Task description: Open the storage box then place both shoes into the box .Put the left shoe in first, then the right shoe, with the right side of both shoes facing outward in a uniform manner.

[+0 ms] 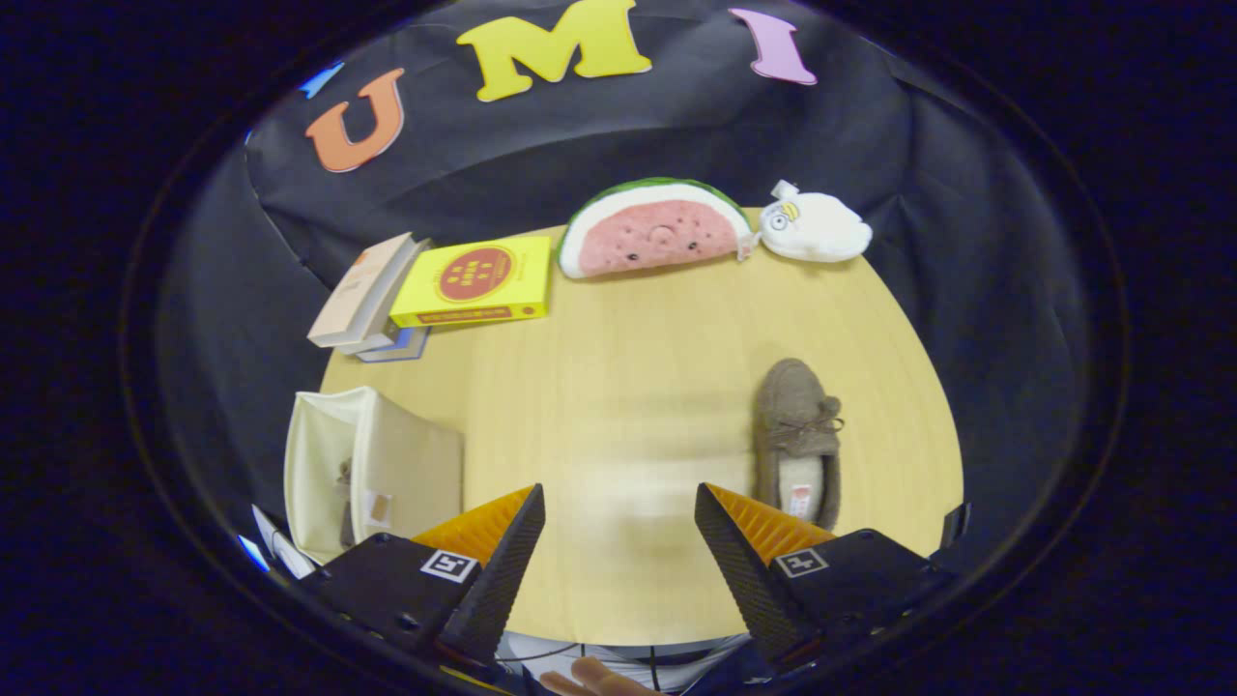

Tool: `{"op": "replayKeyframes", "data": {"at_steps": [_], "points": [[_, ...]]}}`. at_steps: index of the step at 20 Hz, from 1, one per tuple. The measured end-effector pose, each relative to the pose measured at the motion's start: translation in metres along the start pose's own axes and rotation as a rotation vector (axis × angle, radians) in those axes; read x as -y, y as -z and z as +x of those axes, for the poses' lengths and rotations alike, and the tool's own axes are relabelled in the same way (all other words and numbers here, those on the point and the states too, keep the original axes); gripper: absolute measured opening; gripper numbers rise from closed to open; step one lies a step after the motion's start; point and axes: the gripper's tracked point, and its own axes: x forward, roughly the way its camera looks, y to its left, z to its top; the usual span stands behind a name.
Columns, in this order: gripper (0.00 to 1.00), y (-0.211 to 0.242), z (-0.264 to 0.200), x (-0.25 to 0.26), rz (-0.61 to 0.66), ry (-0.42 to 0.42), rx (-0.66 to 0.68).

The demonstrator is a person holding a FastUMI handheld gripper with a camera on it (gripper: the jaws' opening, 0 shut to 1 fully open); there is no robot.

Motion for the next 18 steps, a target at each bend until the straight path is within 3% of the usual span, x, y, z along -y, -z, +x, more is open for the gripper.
{"op": "replayKeyframes", "data": {"at_steps": [4, 9, 14, 17, 18], "points": [[0.96, -0.001, 0.024, 0.072, 0.007, 0.139, -0.021], [0.94, 0.006, 0.055, 0.141, 0.029, 0.253, -0.069], [0.92, 0.018, 0.081, 0.176, 0.019, 0.297, -0.135], [0.87, 0.019, 0.095, 0.200, 0.015, 0.367, -0.144], [0.82, 0.021, 0.101, 0.196, 0.013, 0.346, -0.152]]}}
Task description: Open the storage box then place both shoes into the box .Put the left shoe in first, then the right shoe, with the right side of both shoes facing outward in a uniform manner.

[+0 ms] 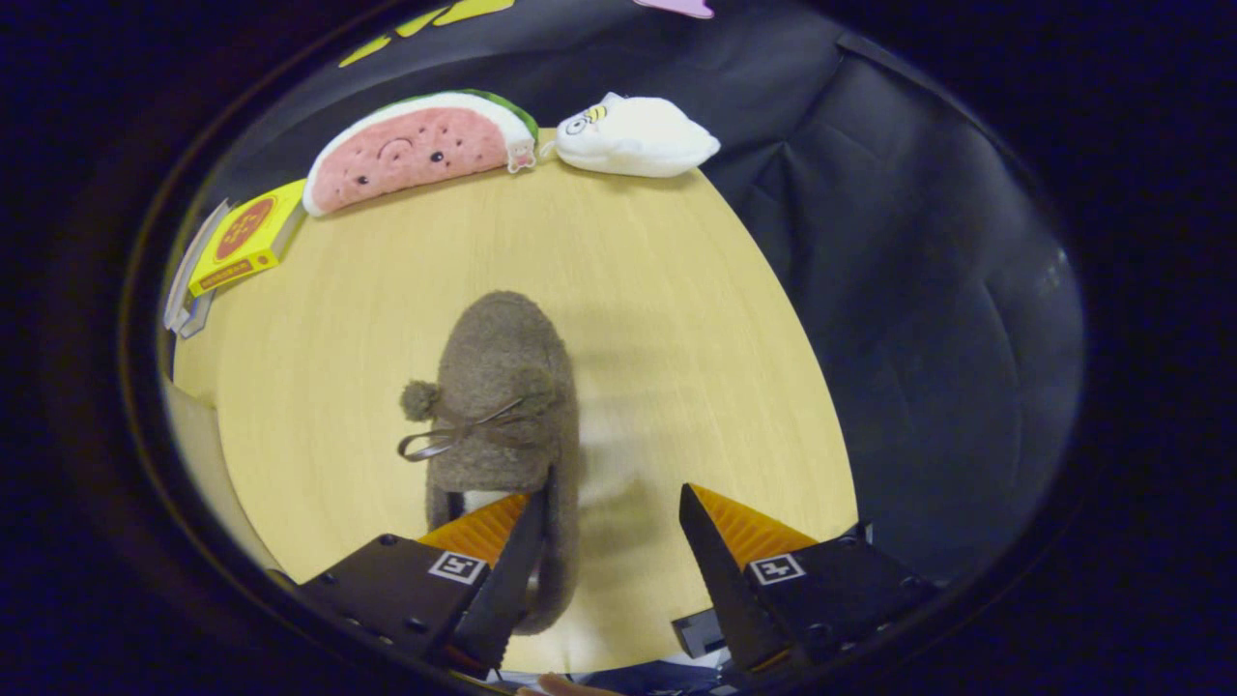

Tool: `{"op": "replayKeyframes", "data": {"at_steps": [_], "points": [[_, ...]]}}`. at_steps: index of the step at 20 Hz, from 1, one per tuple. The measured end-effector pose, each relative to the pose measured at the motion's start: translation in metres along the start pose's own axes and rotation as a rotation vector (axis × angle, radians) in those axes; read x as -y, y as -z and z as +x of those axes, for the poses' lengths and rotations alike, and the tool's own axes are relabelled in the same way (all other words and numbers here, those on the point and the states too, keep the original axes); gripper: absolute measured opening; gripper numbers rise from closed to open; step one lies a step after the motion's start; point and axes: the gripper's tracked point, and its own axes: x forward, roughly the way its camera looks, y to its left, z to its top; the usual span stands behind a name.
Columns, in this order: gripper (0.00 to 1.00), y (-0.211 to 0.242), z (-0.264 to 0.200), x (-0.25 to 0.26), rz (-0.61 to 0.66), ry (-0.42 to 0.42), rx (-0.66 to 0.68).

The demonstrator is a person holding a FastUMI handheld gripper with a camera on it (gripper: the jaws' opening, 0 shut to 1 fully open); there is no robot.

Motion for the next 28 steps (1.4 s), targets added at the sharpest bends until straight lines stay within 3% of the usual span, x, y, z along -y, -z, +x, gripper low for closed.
{"op": "replayKeyframes", "data": {"at_steps": [2, 3, 4, 5, 6, 8, 10, 13, 17, 19, 25, 28], "points": [[0.71, 0.008, 0.011, -0.011, -0.017, -0.053, -0.049], [0.50, 0.007, 0.011, -0.018, -0.019, -0.084, -0.049], [0.38, 0.003, 0.013, -0.019, -0.019, -0.085, -0.035], [0.30, 0.002, 0.012, -0.019, -0.031, -0.077, -0.024], [0.29, 0.004, 0.011, -0.028, -0.034, -0.107, -0.020], [0.02, 0.003, 0.012, -0.026, -0.023, -0.090, -0.015], [0.02, 0.003, 0.007, -0.029, 0.019, -0.116, -0.014], [0.00, 0.007, -0.015, -0.047, 0.094, -0.247, -0.040], [0.00, 0.002, -0.060, -0.068, 0.091, -0.346, -0.007], [0.00, 0.001, -0.091, -0.082, 0.076, -0.388, 0.019], [0.00, 0.019, -0.211, -0.164, 0.107, -0.685, 0.020], [0.00, 0.027, -0.263, -0.205, 0.095, -0.773, 0.043]]}}
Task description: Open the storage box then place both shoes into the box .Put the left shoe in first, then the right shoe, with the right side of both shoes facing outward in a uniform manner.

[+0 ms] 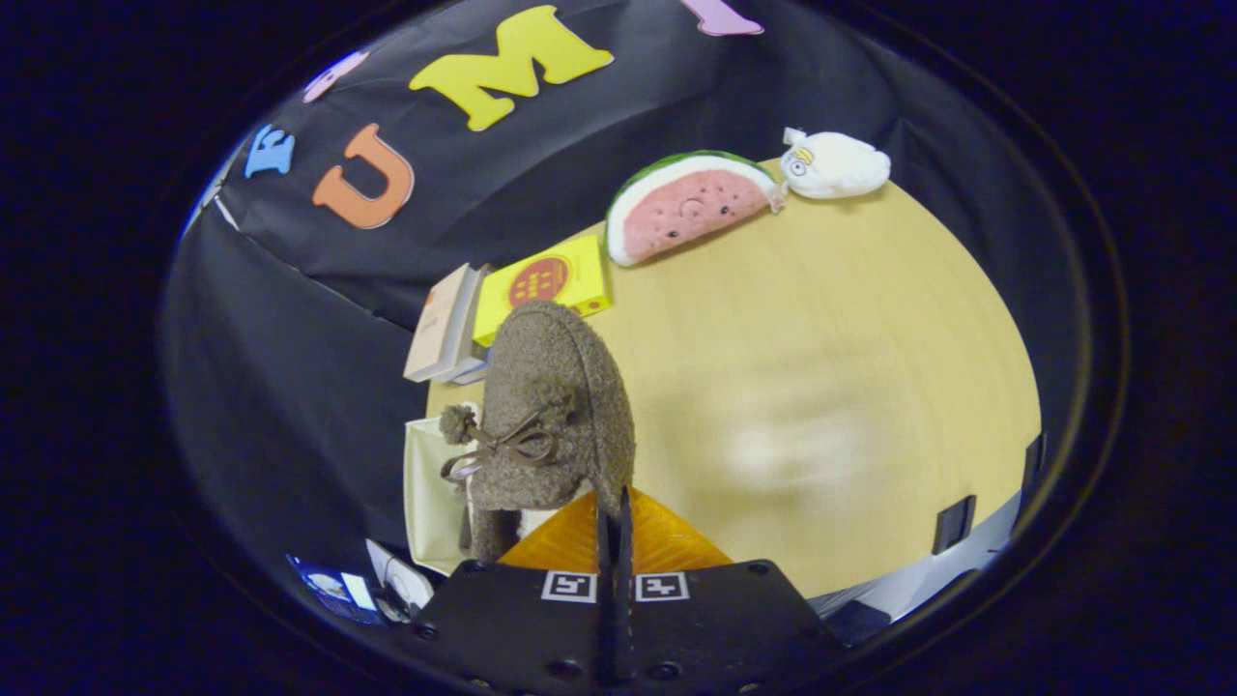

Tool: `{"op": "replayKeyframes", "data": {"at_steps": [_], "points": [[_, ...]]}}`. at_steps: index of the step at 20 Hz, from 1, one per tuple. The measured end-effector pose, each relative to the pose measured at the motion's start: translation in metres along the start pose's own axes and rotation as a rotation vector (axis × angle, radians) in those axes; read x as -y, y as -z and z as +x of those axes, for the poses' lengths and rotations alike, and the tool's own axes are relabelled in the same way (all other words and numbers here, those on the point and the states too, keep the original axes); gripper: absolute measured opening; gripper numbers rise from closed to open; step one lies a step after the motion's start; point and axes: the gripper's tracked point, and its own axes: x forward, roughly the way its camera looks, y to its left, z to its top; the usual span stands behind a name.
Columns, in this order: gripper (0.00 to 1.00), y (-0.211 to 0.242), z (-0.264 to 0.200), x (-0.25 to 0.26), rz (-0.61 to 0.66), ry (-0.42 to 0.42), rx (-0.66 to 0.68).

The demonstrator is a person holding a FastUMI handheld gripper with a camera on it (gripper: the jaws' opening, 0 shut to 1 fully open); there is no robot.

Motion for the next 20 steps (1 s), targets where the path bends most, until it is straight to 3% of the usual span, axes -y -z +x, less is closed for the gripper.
{"op": "replayKeyframes", "data": {"at_steps": [5, 9, 15, 20], "points": [[0.00, 0.027, 0.013, -0.077, -0.140, 0.000, 0.012], [0.00, 0.055, 0.047, -0.121, -0.177, 0.011, -0.011], [0.00, 0.078, 0.111, -0.151, -0.183, 0.104, -0.031], [0.00, 0.081, 0.145, -0.143, -0.156, 0.223, -0.005]]}}
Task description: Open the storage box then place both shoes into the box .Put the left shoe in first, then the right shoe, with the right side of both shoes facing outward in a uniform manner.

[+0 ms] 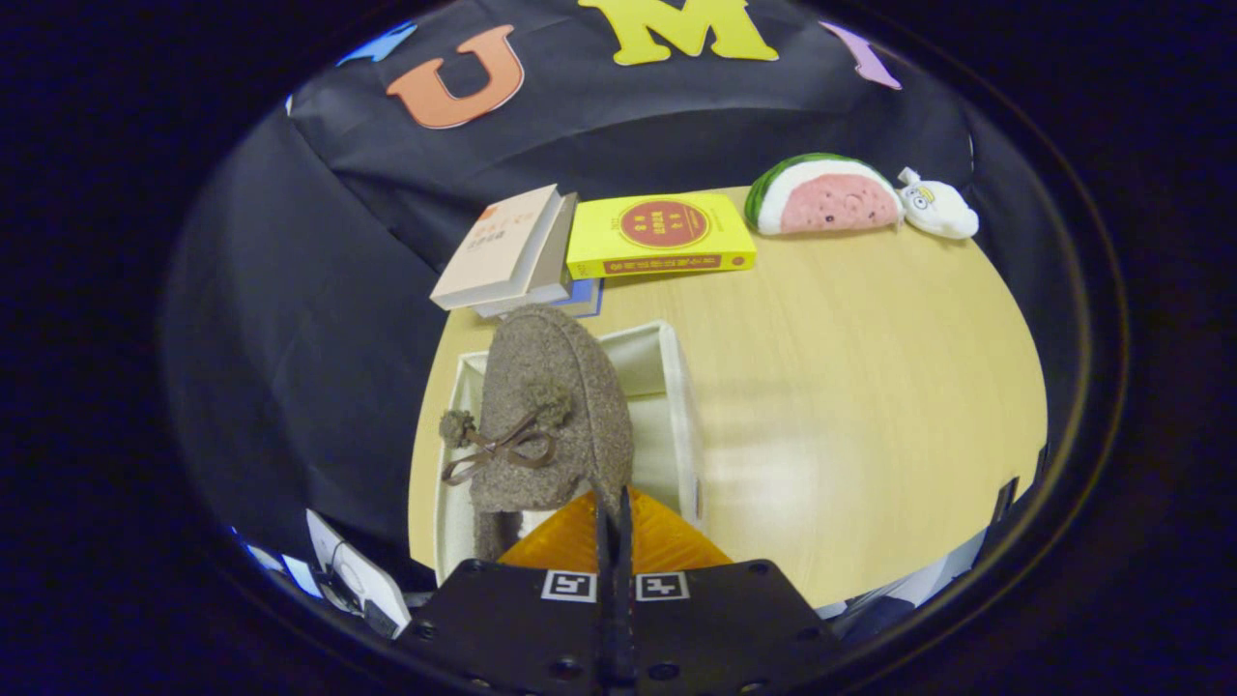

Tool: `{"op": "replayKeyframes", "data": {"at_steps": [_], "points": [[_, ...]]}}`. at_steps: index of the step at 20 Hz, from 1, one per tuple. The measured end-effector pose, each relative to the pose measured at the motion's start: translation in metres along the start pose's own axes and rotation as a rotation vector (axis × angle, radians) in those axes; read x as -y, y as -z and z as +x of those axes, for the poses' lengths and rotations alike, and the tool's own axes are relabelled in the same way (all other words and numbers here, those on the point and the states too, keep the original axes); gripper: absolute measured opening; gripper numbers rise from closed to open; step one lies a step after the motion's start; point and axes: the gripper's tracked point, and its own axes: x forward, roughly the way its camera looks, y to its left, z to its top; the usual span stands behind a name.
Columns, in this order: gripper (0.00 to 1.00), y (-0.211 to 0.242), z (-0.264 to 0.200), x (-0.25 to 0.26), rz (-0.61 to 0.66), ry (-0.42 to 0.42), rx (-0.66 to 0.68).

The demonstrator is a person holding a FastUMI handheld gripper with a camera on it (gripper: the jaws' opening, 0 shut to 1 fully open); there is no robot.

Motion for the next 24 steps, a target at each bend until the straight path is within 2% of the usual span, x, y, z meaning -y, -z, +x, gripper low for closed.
{"op": "replayKeyframes", "data": {"at_steps": [5, 11, 16, 17, 18, 19, 24], "points": [[0.00, 0.013, 0.027, 0.007, -0.013, 0.078, -0.017], [0.01, 0.033, 0.025, 0.010, -0.070, 0.172, 0.015], [0.02, 0.038, 0.024, 0.007, -0.080, 0.162, 0.030], [0.10, 0.038, 0.021, 0.006, -0.080, 0.156, 0.032], [0.12, 0.039, 0.018, 0.005, -0.079, 0.147, 0.034], [0.11, 0.039, 0.014, 0.003, -0.084, 0.142, 0.039], [0.18, 0.036, -0.026, -0.007, -0.110, 0.087, 0.124]]}}
